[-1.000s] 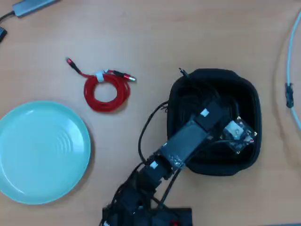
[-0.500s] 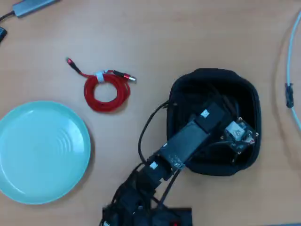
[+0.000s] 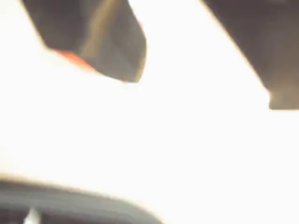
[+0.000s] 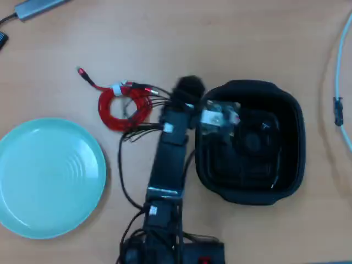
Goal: Put a black charging cable in a black bowl and put a red charging cable in a green bowl
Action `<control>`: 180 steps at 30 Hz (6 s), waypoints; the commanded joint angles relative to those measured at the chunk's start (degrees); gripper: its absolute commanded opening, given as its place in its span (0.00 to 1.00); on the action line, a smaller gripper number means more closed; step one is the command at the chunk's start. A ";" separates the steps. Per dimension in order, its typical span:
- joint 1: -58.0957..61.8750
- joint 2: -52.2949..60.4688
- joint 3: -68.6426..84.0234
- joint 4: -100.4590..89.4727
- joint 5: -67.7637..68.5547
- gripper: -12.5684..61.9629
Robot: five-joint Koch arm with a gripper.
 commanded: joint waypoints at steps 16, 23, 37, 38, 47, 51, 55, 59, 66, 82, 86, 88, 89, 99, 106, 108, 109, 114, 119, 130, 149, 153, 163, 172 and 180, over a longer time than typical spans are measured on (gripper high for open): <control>-33.13 -10.55 12.48 -0.62 -12.39 0.55; -32.17 -17.31 11.25 -0.62 1.41 0.55; -33.13 -25.14 10.99 -0.70 13.27 0.55; -33.13 -25.75 10.90 -0.79 13.27 0.55; -33.22 -30.06 8.61 -1.14 13.27 0.55; -33.22 -30.50 8.26 -1.05 13.18 0.51; -33.22 -30.41 8.00 -0.44 13.27 0.20; -33.13 -30.15 8.00 -0.09 13.97 0.15; -33.13 -29.71 6.42 2.46 17.23 0.06; -42.01 3.34 -5.62 9.49 17.14 0.06; -45.97 6.68 -5.80 9.14 16.87 0.06; -48.78 8.17 -5.80 9.05 16.79 0.06; -50.27 8.53 -5.80 9.05 16.79 0.06; -67.59 6.68 -5.71 5.27 17.05 0.06; -76.20 1.14 -5.80 -0.44 17.23 0.06; -78.05 -1.14 -5.89 -1.32 16.96 0.06; -78.75 -2.46 -5.89 -2.29 17.14 0.06; -80.24 -7.91 -5.98 -4.13 17.49 0.07; -81.91 -9.76 -5.19 -3.78 17.23 0.13; -80.51 -13.89 -5.10 15.29 16.52 0.74; -63.98 -2.29 -9.32 17.14 17.40 0.77; -61.61 -2.81 -13.36 17.14 17.40 0.78; -46.85 -7.82 -13.54 16.88 17.58 0.77; -30.23 -23.20 -17.49 12.66 8.61 0.62; -20.92 -26.54 -15.82 11.69 -16.70 0.62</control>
